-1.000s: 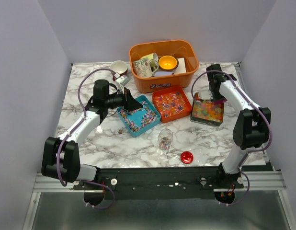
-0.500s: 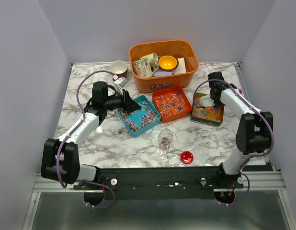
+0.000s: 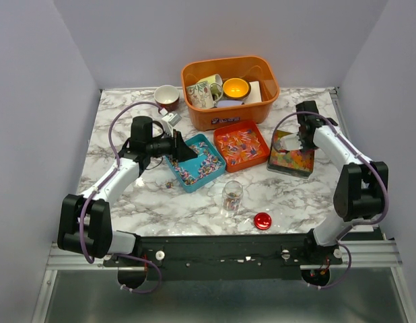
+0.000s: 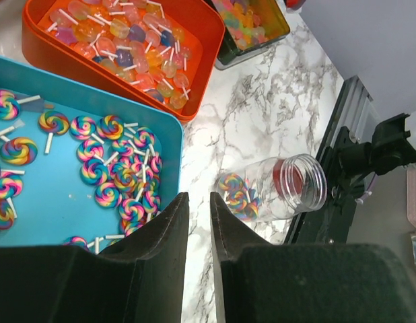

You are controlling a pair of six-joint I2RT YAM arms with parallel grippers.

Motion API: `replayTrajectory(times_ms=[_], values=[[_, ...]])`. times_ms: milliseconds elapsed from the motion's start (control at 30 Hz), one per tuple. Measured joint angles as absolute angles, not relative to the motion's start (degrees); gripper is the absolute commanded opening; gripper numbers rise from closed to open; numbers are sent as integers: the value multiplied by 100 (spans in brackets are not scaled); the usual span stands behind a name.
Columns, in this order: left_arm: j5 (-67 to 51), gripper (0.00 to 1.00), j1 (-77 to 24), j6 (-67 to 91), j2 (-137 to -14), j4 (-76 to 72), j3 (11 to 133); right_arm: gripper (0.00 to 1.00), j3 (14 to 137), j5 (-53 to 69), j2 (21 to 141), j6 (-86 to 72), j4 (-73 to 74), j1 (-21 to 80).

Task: Pack the candies
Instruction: Scoop the fake candies from the storage box.

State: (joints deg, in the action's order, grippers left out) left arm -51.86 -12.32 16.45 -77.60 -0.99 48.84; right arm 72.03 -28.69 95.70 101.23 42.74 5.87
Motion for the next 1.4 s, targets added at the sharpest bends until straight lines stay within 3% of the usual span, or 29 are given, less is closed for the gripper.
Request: replayTrajectory(times_ms=[1400], values=[[-5181,29,-1232,1653,-7902,-209,4884,1,6991,-1616,8722,10761,5492,707]])
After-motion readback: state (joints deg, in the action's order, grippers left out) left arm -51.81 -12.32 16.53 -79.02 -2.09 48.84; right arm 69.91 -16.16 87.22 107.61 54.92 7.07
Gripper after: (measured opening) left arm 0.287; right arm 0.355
